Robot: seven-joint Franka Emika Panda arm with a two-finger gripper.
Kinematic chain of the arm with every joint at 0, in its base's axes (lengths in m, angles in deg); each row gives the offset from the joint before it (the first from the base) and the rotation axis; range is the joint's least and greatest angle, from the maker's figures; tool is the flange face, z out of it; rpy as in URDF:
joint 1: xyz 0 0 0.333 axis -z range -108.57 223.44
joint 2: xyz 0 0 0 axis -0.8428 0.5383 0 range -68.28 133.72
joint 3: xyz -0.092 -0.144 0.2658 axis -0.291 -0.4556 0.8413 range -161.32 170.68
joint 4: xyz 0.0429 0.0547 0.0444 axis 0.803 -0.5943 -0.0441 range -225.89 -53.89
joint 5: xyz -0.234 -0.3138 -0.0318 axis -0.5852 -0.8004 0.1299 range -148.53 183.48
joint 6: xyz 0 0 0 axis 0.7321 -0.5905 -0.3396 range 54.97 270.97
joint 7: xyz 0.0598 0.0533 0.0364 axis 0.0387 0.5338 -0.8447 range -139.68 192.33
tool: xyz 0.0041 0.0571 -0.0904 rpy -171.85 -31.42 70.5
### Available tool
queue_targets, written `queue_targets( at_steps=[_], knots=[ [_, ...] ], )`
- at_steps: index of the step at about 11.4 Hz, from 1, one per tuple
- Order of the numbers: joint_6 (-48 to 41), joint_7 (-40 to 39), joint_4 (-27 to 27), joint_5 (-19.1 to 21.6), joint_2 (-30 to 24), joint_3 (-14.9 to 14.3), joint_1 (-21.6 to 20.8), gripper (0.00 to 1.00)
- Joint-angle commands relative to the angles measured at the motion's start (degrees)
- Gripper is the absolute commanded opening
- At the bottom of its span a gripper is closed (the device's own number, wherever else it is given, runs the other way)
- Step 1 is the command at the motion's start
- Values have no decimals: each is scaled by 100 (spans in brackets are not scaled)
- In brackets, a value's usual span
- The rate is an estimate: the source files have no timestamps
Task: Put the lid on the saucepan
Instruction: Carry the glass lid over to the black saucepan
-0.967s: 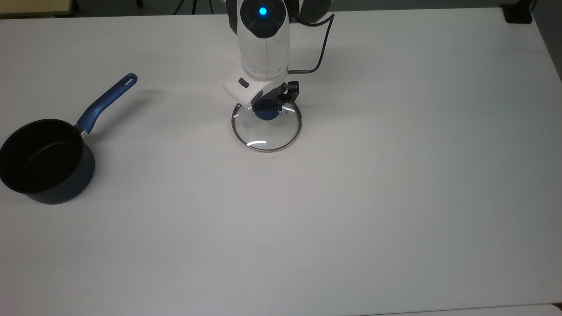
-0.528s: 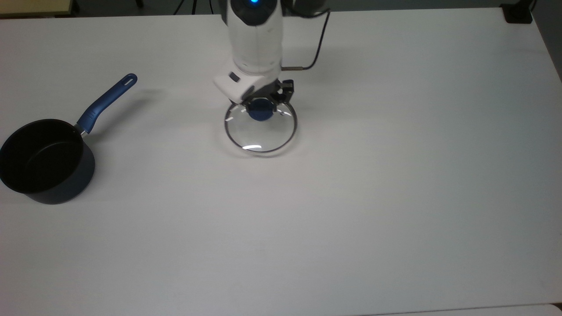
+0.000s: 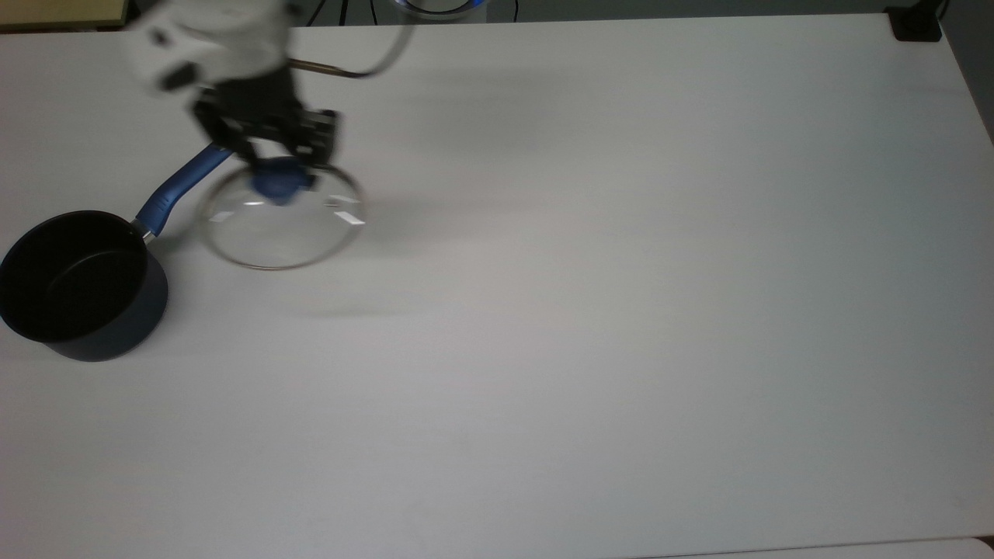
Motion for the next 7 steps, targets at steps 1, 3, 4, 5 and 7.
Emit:
queue_targets(
  at_steps=[1,3,4,5,7],
  knots=[
    [20,-695,706,41,407,-52,663,43],
    [589,-1022,795,58,609,-52,1007,43],
    [880,-1093,787,58,697,-52,1095,43],
    [1074,-1206,795,50,784,-61,1174,43],
    [1365,-1452,786,41,908,-61,1350,43]
  ],
)
